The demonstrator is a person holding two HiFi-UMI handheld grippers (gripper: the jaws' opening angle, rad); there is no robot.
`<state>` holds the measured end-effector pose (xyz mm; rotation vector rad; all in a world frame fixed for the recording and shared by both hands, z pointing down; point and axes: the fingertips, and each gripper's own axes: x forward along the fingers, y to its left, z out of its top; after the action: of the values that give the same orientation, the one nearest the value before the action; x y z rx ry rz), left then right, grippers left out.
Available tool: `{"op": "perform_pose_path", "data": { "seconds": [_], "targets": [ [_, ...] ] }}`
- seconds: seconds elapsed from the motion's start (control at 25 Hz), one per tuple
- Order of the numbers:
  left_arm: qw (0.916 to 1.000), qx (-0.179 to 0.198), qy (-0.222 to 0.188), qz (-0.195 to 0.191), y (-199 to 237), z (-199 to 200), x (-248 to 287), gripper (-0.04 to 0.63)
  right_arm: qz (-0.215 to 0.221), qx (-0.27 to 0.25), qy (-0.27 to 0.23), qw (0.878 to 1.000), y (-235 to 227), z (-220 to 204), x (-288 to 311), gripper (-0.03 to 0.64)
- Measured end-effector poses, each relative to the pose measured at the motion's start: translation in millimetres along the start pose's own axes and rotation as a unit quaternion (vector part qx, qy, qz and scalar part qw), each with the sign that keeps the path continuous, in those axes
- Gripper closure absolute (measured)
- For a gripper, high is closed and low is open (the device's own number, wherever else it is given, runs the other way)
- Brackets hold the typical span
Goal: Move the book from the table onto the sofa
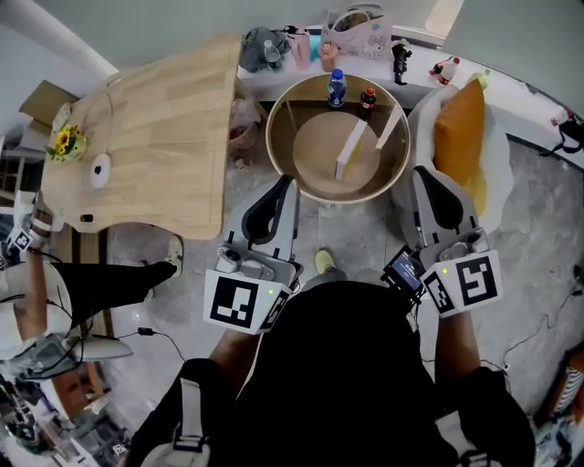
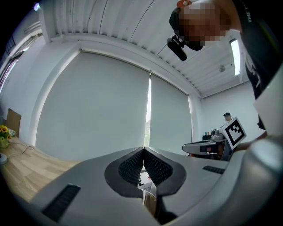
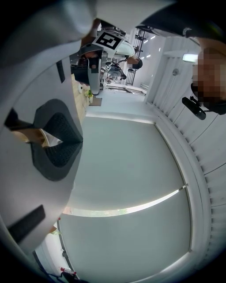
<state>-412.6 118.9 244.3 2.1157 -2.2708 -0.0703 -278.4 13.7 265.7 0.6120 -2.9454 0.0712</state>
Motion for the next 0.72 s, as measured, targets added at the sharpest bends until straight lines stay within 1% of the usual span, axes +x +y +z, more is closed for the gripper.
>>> {"op": "perform_pose_path", "data": {
  "seconds": [0.24,0.44,0.72],
  "targets": [
    [1.0000,-0.007,0.000,-0.006,15,-1,8,0.584,-0.011,-0.002,0.004,1.000,-1,1,10,0.607],
    [0.9999,-0.008,0.001,-0.012,17,-3,12,0.584,-0.018,-0.004,0.013,1.000,-5,-4,11,0.607],
    [0.9998,-0.015,0.004,-0.011,24,-3,16,0.584,-0.025,-0.016,0.020,0.999,-13,1,18,0.606]
  ]
}}
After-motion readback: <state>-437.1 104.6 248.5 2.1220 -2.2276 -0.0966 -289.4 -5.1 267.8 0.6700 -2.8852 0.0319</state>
